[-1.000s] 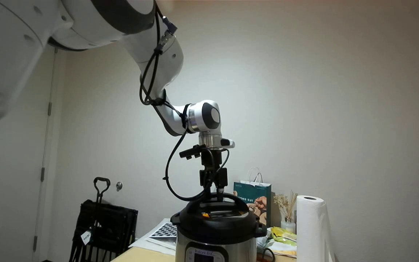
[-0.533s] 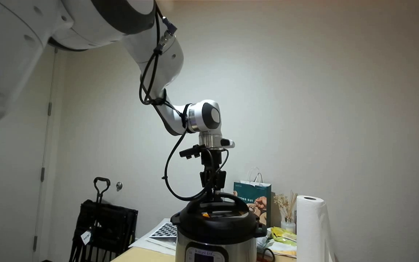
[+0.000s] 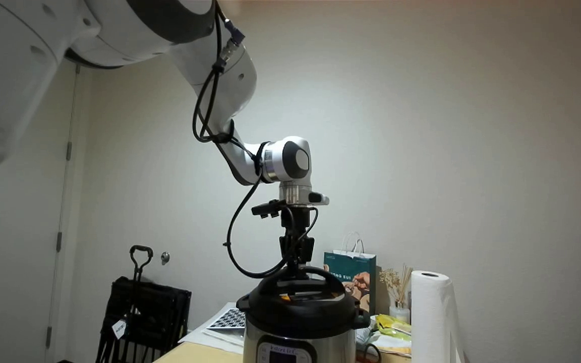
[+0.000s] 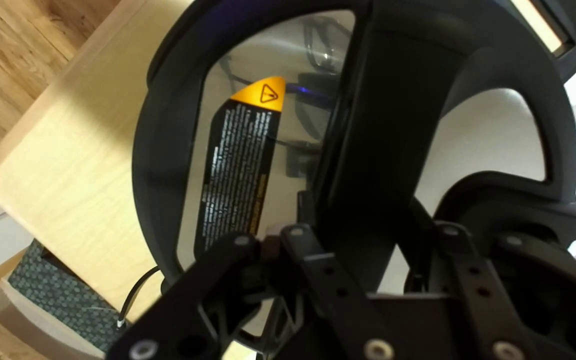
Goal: Remove the lid from the cooker
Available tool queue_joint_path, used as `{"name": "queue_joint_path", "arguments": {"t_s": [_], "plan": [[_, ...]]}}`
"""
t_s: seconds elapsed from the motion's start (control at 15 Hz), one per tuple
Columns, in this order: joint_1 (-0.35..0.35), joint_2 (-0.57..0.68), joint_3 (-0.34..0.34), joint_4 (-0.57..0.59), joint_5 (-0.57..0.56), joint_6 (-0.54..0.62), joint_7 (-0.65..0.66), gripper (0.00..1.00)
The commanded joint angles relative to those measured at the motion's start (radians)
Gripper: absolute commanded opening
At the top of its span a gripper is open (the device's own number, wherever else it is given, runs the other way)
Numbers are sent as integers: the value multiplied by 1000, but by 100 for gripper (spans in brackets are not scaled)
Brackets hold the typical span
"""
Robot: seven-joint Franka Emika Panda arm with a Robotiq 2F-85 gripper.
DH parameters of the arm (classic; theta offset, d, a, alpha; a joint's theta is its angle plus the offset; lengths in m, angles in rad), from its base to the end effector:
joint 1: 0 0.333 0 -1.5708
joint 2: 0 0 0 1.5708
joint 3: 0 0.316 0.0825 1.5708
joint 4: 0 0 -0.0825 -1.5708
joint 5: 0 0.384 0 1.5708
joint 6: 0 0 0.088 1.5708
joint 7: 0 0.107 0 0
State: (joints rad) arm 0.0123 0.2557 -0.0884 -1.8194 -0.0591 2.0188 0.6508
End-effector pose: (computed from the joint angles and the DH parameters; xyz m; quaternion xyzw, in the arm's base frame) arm 0.6158 -0.0473 0.3935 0.9388 -0.3414 -0.0160 0.0438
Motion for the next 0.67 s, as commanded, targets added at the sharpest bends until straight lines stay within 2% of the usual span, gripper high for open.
{"name": "queue_joint_path", "arguments": {"t_s": [0.0, 0.2, 0.6], "plan": [[2, -137, 1, -97, -2, 17, -11, 17], [8, -198, 3, -146, -30, 51, -2, 17], [-5, -297, 33, -167, -25, 9, -11, 17]]}}
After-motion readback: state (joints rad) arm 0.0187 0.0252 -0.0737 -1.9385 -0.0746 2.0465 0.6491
